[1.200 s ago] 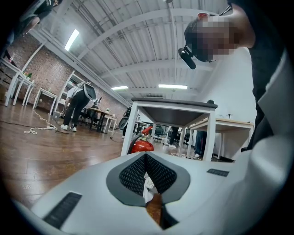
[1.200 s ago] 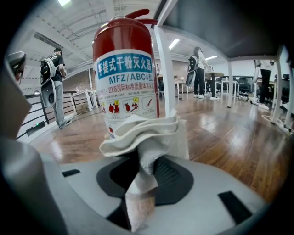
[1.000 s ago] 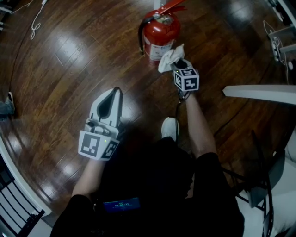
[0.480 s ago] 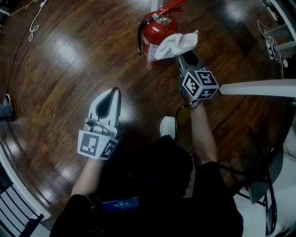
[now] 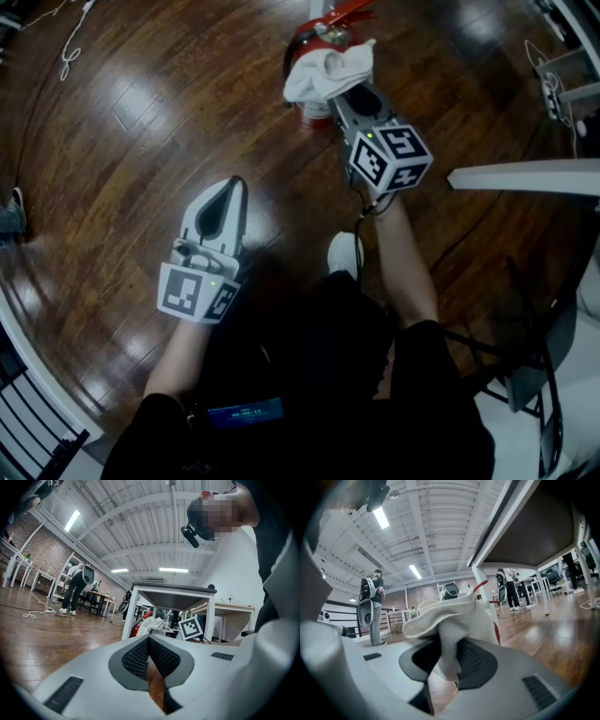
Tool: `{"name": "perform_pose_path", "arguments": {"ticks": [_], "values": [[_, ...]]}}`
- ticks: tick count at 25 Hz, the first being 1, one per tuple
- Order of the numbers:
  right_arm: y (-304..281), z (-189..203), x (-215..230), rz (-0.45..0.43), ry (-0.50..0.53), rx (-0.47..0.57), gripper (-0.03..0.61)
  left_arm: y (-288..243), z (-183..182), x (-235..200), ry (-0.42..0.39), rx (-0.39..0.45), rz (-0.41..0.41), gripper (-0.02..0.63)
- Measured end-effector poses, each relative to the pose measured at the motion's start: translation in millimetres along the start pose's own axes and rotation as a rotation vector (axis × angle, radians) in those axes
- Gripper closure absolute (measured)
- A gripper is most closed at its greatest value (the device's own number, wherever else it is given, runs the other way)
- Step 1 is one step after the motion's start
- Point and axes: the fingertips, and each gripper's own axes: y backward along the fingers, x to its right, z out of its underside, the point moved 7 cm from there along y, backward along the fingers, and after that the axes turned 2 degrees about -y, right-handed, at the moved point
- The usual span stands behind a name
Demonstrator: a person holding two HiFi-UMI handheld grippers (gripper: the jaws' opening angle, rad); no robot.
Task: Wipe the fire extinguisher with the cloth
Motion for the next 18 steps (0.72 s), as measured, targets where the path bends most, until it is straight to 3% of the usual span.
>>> {"name": "perform_pose_path", "arguments": {"ticks": [18], "values": [[-16.7, 95.7, 25.2, 0.019, -0.029, -0.18, 0.463, -8.2, 12.2, -5.2, 0.017, -0.014, -0.018, 0.612]]}}
